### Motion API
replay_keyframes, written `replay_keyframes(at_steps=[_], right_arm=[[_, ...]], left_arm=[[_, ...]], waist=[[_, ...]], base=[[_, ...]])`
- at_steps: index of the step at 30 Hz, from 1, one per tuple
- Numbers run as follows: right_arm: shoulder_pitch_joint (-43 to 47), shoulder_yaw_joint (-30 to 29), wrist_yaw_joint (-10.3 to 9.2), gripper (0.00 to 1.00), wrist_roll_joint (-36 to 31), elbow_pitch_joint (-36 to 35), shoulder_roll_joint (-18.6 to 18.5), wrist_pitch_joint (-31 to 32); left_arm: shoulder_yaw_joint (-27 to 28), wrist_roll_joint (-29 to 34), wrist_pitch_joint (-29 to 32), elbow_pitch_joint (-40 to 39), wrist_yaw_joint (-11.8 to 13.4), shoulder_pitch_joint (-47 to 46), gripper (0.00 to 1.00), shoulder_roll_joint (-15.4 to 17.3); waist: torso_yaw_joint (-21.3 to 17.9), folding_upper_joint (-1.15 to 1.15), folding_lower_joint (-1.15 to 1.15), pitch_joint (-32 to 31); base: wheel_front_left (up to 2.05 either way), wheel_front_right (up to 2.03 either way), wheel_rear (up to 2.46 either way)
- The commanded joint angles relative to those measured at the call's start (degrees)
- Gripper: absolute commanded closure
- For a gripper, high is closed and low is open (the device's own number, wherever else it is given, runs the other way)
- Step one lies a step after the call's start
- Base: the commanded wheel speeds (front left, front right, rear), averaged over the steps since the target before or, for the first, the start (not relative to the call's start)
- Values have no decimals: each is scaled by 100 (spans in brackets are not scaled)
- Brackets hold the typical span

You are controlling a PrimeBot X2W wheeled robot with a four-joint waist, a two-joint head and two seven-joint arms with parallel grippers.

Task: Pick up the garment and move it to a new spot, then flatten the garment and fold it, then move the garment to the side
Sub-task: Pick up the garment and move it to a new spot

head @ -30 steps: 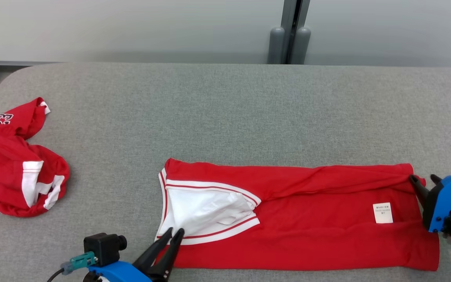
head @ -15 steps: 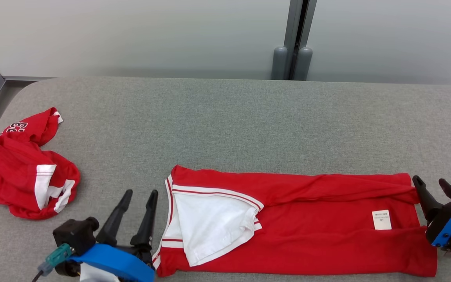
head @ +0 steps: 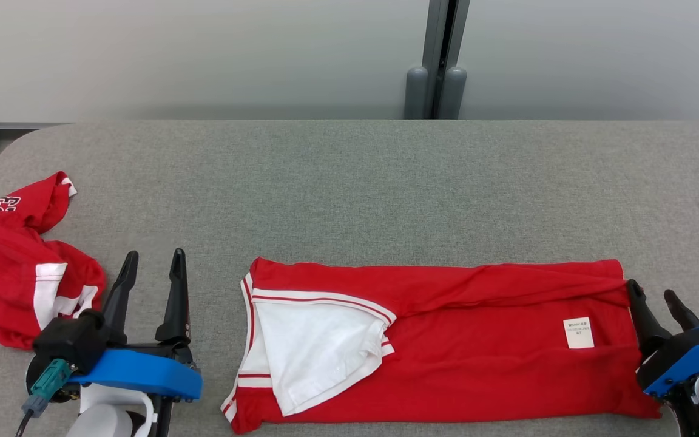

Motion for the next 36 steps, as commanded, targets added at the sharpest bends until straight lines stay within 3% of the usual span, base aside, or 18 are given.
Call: replay_keyframes(at_steps=[1, 12, 23, 36], right_arm=[[47, -96, 1, 0, -78, 79, 43, -66], [-472, -674, 1, 0, -713, 903, 430, -438], [-922, -686, 1, 0, -1721, 1847, 408, -587], [-1124, -803, 1, 0, -1798, 2338, 475, -979]], left_arm=[[108, 102, -23, 30, -58, 45, 0, -22], [516, 544, -25, 200, -389, 53, 0, -313], [627, 775, -24, 376, -575, -176, 0, -462], [732, 898, -25, 405, -690, -198, 0, -545]], waist=[[-14, 0, 0, 12], [-31, 0, 0, 147], [73, 0, 0, 281], [127, 0, 0, 401]], base=[[0, 0, 0], [0, 0, 0], [0, 0, 0], [0, 0, 0]])
